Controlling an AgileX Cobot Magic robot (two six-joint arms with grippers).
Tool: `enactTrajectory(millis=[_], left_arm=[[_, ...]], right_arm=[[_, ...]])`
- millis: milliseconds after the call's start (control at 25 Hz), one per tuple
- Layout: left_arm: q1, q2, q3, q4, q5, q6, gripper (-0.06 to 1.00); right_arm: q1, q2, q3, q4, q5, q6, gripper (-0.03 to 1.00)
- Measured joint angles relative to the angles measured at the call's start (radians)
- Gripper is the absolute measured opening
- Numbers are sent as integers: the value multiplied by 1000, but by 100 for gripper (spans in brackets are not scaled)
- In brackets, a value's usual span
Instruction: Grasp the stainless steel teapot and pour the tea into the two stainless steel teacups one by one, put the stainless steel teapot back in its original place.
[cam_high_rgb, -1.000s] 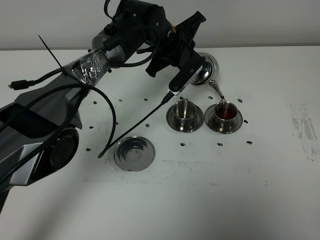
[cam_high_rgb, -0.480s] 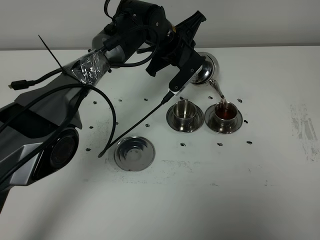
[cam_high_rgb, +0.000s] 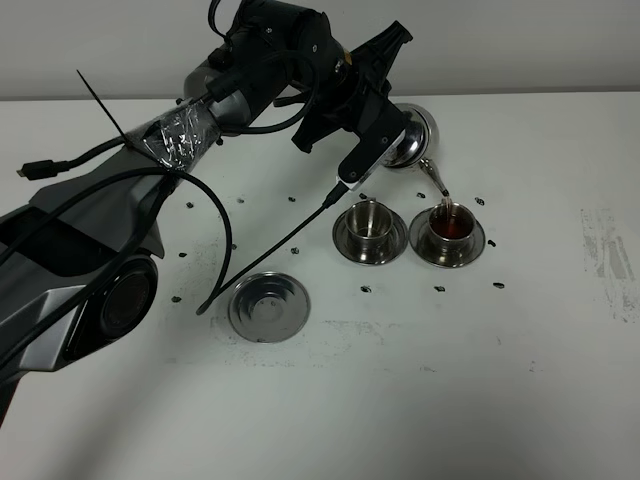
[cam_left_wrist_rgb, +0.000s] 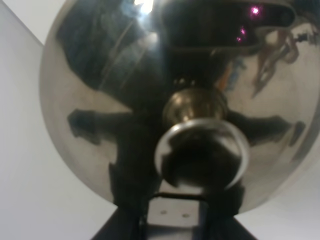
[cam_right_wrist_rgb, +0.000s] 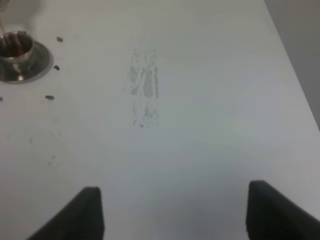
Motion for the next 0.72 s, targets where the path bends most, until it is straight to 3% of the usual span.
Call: enactTrajectory(millis=[720], left_arm=[[-4,0,0,0,-2,0,18]], right_arm=[[0,0,0,0,0,0,58]])
